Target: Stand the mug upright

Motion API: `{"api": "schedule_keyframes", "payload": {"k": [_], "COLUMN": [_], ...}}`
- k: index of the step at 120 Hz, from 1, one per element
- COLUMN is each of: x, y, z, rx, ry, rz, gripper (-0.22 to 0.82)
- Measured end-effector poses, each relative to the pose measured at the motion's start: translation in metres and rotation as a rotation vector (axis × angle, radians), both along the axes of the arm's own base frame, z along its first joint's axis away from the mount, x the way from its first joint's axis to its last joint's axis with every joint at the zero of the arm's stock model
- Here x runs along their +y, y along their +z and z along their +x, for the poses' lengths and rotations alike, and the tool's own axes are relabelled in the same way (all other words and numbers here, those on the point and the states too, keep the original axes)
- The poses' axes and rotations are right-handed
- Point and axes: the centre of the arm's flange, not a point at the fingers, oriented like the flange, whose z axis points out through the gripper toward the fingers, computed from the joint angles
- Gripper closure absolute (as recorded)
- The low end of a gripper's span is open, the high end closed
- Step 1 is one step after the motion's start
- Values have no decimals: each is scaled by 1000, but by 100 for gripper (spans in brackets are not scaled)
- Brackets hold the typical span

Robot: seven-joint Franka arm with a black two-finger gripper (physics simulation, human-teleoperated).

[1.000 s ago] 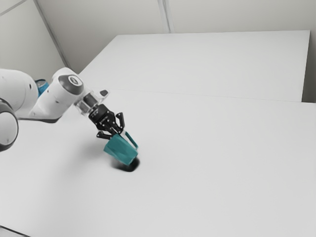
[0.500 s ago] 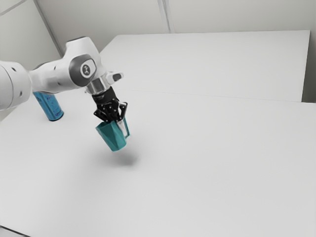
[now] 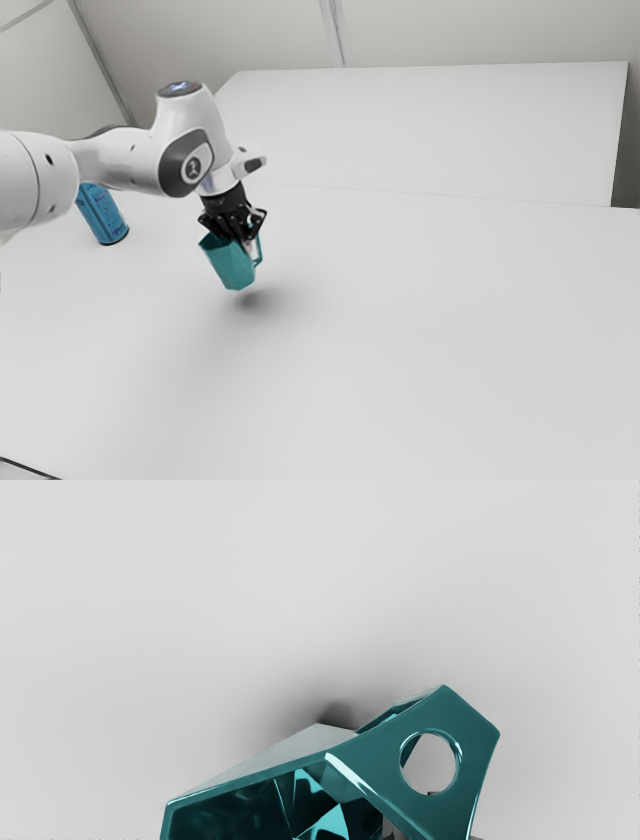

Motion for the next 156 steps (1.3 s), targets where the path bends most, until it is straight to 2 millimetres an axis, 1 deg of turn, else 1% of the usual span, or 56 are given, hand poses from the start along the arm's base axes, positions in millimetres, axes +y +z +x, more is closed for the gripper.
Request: {"api": "schedule_keyframes", "payload": {"k": [13,50,63,77,97,116,126,141,149,156], "x": [-5,-5,-5,-5,-5,-5,-5,-5,-11,-18], "y": [-3,-38,-47,-52,-54,-48,-45,-31,-18,-2], "z": [0,6,8,9,9,10,10,8,6,3], "rx": [-4,31,35,38,35,25,19,1,-17,-34], "ry": [2,42,53,65,79,78,75,71,61,49], "rz": [16,37,41,43,43,43,46,46,43,41], "gripper": [79,79,79,79,79,44,30,16,12,9]}}
